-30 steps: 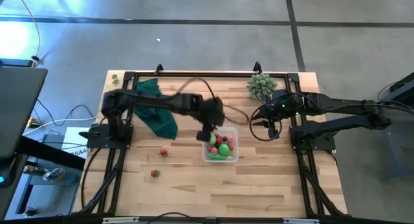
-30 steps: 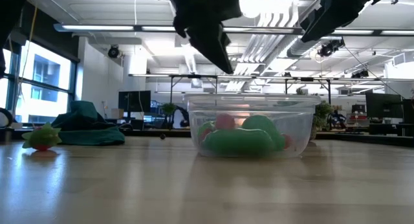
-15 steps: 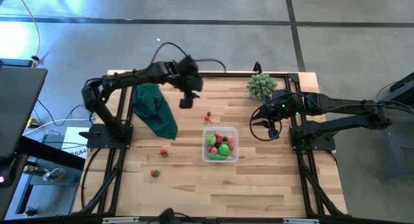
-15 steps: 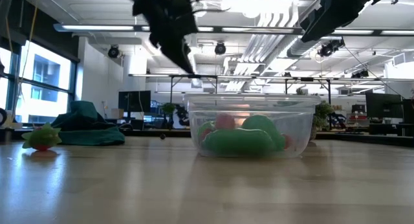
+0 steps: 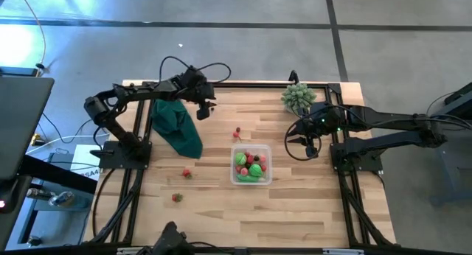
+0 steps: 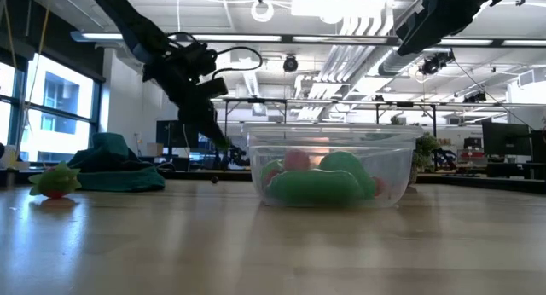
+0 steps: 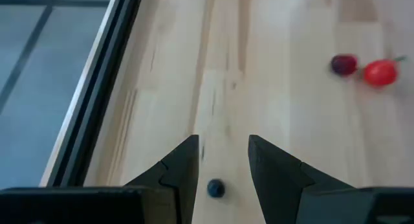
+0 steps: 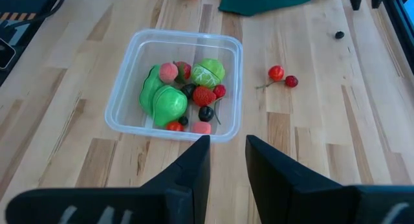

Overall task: Pick and placing Produce into tupperware
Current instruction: Put the blueberry into the container

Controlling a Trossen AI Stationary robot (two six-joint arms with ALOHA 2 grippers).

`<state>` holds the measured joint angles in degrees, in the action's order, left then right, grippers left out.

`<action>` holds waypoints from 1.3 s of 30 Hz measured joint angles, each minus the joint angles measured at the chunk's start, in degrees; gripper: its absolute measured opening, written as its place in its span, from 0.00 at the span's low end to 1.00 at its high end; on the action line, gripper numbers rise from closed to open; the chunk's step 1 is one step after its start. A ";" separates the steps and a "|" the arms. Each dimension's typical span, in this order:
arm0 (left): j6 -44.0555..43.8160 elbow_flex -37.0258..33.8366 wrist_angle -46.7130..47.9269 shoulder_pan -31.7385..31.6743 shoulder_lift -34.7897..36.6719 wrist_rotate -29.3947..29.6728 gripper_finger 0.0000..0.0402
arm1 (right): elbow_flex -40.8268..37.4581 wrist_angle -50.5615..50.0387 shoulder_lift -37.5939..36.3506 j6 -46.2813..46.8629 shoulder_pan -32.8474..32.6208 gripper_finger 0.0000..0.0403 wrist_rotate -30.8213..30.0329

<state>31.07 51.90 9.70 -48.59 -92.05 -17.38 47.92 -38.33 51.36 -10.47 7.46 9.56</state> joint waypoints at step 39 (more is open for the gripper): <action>-5.88 -0.96 -0.25 1.06 -9.97 9.74 0.44 | -0.04 0.00 0.01 0.01 0.00 0.22 0.00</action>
<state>25.19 50.94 9.45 -47.53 -102.02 -7.63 47.88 -38.33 51.37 -10.46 7.46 9.56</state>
